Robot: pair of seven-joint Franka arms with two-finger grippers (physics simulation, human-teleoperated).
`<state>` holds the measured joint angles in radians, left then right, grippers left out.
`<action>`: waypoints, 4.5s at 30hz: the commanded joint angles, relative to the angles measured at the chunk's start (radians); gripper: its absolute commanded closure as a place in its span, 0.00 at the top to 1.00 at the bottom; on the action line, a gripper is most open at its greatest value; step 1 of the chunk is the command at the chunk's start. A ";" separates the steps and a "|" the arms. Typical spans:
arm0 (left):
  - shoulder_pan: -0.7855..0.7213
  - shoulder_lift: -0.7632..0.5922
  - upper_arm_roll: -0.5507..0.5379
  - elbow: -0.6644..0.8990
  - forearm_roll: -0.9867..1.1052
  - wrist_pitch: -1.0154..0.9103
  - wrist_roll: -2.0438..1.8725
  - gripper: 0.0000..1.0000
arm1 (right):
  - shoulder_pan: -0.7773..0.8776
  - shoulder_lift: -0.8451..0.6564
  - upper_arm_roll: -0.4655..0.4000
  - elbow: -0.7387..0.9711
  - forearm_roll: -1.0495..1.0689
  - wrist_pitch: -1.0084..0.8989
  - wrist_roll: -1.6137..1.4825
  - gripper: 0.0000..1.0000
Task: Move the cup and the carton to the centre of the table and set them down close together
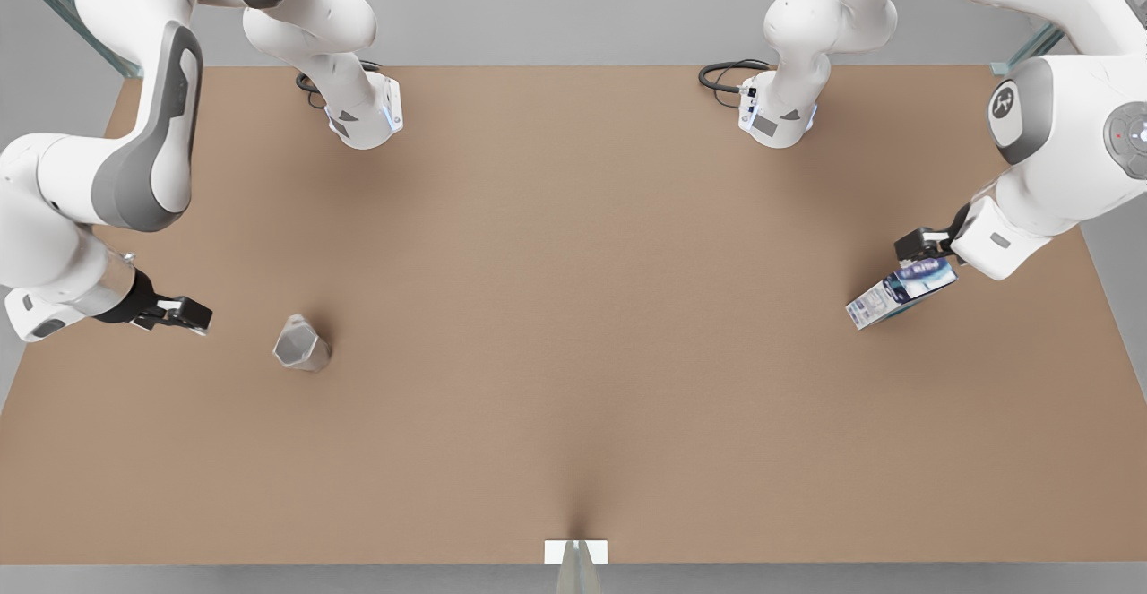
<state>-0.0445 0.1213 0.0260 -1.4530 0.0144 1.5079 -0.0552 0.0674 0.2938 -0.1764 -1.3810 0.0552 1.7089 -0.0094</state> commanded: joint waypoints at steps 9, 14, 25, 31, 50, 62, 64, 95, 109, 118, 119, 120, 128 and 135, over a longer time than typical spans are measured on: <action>0.003 0.063 0.002 0.013 0.002 -0.006 0.006 1.00 | 0.017 0.079 0.000 -0.501 -0.031 0.397 -0.069 1.00; 0.005 0.067 0.003 0.013 0.004 -0.008 0.005 1.00 | 0.002 0.145 0.000 -0.523 -0.032 0.403 -0.087 1.00; 0.003 0.070 0.003 0.013 0.001 -0.008 0.005 1.00 | -0.001 0.226 0.000 -0.472 -0.034 0.452 -0.089 1.00; 0.003 0.070 0.003 0.011 0.001 -0.009 0.003 1.00 | 0.005 0.261 0.001 -0.472 -0.031 0.466 -0.087 0.21; 0.003 0.038 0.089 0.019 0.007 -0.126 -0.116 1.00 | 0.299 0.453 0.144 0.022 0.176 0.365 0.626 0.21; 0.003 -0.011 0.215 -0.494 -0.001 0.310 -1.144 1.00 | 0.465 0.668 0.339 0.284 0.176 0.469 1.258 1.00; 0.003 -0.012 0.238 -0.523 -0.002 0.383 -1.163 1.00 | 0.465 0.670 0.339 0.283 0.175 0.469 1.258 1.00; 0.005 0.070 0.291 -0.658 -0.005 0.578 -1.439 0.49 | -0.018 0.068 0.121 0.172 -0.103 -0.249 0.098 1.00; -0.199 0.074 -0.265 -0.333 -0.157 0.371 -1.626 0.63 | -0.046 0.076 0.120 0.174 -0.104 -0.250 0.100 1.00; -0.347 0.238 -0.330 -0.311 -0.157 0.566 -1.669 0.65 | -0.046 0.076 0.120 0.185 -0.104 -0.250 0.100 1.00; -0.347 0.247 -0.330 -0.313 -0.157 0.578 -1.669 0.65 | -0.046 0.076 0.120 0.185 -0.104 -0.250 0.100 1.00; -0.347 0.253 -0.330 -0.328 -0.157 0.601 -1.669 0.65 | -0.046 0.076 0.120 0.185 -0.104 -0.250 0.100 1.00; -0.353 0.270 -0.325 -0.333 -0.157 0.606 -1.667 1.00 | -0.047 0.076 0.118 0.186 -0.104 -0.249 0.100 1.00; -0.351 0.258 -0.314 -0.333 -0.157 0.560 -1.671 1.00 | -0.047 0.076 0.117 0.186 -0.104 -0.250 0.100 1.00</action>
<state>-0.3961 0.3790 -0.2883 -1.7850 -0.1426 2.0678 -1.7271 0.0199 0.3698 -0.0598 -1.1950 -0.0491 1.4588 0.0905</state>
